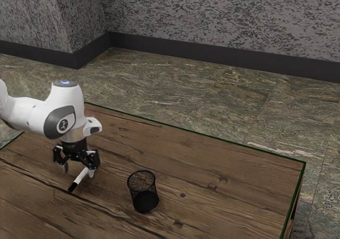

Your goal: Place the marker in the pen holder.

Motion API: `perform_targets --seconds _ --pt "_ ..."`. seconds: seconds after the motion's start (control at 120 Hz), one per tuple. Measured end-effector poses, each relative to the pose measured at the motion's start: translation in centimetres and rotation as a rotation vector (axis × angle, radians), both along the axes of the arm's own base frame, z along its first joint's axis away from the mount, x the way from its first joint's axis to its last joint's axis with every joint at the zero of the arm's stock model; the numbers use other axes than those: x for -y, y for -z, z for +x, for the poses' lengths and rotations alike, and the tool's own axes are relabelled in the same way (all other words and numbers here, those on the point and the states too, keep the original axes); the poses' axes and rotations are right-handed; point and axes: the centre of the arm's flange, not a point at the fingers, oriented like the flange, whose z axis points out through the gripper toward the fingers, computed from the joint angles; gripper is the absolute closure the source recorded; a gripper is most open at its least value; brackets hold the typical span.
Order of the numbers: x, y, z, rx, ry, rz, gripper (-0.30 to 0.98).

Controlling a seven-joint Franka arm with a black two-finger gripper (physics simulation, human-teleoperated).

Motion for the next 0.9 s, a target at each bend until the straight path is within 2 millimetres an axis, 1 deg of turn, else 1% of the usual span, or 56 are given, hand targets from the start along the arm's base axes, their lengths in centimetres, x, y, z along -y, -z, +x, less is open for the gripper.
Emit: perform_targets --seconds 0.117,0.275,0.425,0.517,0.55,0.633,0.708,0.8,0.9 --pt "-1.0 1.1 0.8 0.043 0.037 -0.003 0.00" --pt "-1.2 2.5 1.7 0.072 0.101 -0.008 0.00" --pt "-1.5 2.4 3.6 0.114 0.148 -0.010 0.00" --pt "-1.7 2.4 4.1 0.129 0.162 -0.020 0.00" --pt "-1.7 2.4 4.1 0.133 0.161 -0.027 0.04" --pt "-1.8 2.2 4.1 0.140 0.164 -0.040 0.22" --pt "-1.8 2.1 4.1 0.145 0.174 -0.047 0.35" --pt "-1.9 2.1 4.0 0.145 0.188 -0.053 0.45" --pt "-2.3 2.2 3.7 0.134 0.186 -0.064 0.52"
